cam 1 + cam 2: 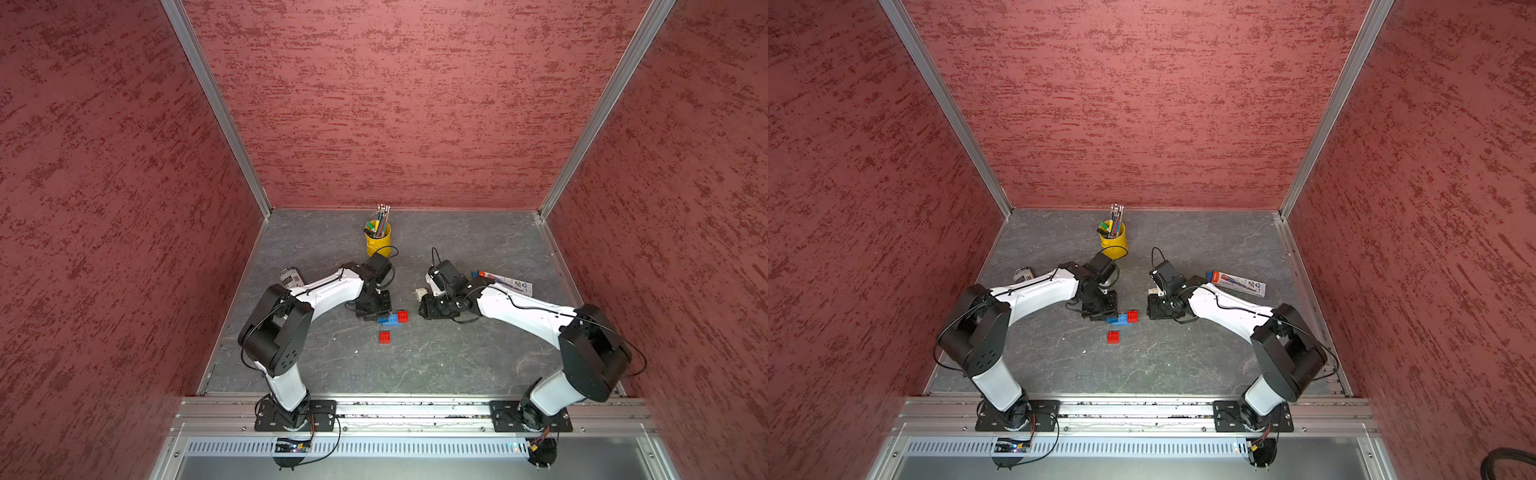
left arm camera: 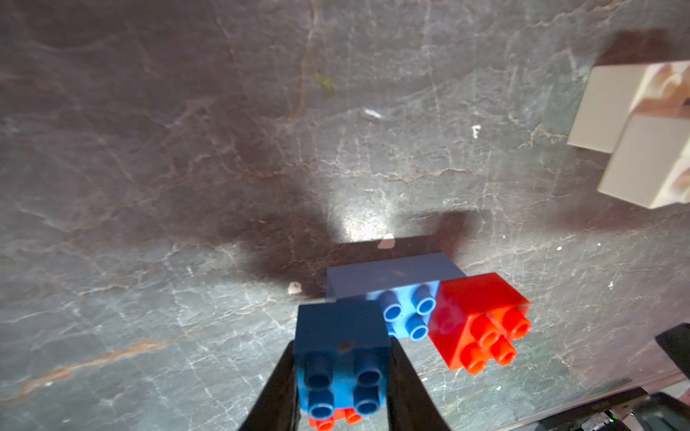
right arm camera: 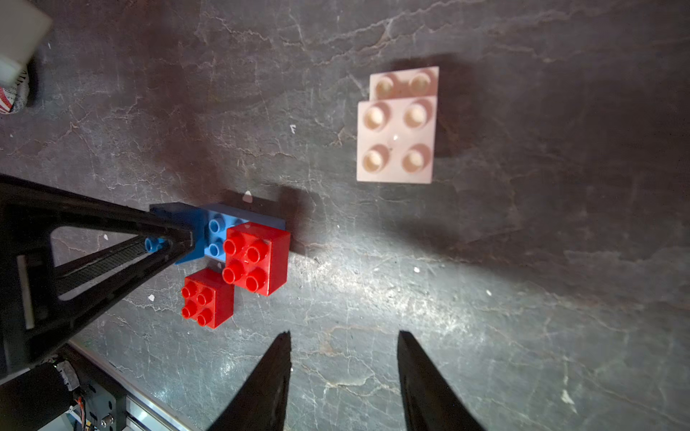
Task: Assemble the letter y with lego
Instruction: Assemble the lego brick with the lego brick.
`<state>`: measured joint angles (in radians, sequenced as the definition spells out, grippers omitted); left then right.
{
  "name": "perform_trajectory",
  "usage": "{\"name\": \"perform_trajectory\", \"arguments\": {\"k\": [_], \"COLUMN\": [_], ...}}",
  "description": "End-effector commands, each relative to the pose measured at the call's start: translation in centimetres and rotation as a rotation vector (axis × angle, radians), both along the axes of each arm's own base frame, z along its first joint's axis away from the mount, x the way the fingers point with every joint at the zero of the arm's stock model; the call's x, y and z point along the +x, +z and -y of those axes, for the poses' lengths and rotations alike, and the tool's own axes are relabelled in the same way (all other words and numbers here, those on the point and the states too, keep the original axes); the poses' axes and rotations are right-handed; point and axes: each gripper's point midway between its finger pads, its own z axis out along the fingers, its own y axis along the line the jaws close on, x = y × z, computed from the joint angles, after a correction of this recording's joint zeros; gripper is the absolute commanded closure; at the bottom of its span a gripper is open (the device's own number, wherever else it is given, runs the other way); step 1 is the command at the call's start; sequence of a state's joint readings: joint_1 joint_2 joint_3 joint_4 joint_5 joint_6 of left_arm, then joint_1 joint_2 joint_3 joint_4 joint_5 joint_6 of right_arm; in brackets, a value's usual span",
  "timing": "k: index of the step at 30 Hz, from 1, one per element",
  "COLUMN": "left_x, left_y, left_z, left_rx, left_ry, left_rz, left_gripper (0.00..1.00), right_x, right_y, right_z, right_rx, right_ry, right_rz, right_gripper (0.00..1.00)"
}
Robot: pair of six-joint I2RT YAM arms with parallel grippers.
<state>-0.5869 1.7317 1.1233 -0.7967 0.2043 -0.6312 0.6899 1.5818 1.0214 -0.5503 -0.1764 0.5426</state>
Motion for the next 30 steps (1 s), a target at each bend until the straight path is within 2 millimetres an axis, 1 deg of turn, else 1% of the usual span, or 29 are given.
{"name": "perform_trajectory", "arguments": {"k": [1, 6, 13, 16, 18, 25, 30], "left_x": [-0.6, -0.6, -0.6, -0.9, -1.1, -1.8, -2.0], "left_y": [-0.8, -1.0, -2.0, -2.3, -2.6, -3.6, -4.0], "left_z": [-1.1, -1.1, -0.6, -0.4, -0.2, 0.4, 0.5], "left_rx": [0.071, 0.085, 0.150, 0.186, 0.200, 0.221, 0.212], "left_ry": [-0.007, -0.016, -0.046, -0.062, -0.068, -0.074, -0.072], "left_rz": [-0.020, -0.017, -0.026, -0.030, -0.034, -0.052, -0.054], "left_gripper": [0.90, 0.90, 0.91, 0.95, 1.00, 1.00, 1.00], "right_x": [0.2, 0.3, 0.2, 0.1, 0.1, 0.2, 0.3], "right_y": [0.9, 1.0, 1.2, 1.1, 1.0, 1.1, 1.2], "right_z": [-0.2, -0.3, 0.0, 0.1, 0.2, 0.2, 0.3], "right_rx": [0.034, 0.037, 0.033, 0.032, 0.031, 0.026, 0.019], "right_ry": [-0.002, -0.001, -0.008, -0.013, -0.017, -0.019, -0.018], "right_rz": [0.024, 0.027, 0.029, 0.029, 0.027, 0.033, 0.035], "right_gripper": [0.51, 0.51, 0.51, 0.52, 0.52, 0.52, 0.52]}}
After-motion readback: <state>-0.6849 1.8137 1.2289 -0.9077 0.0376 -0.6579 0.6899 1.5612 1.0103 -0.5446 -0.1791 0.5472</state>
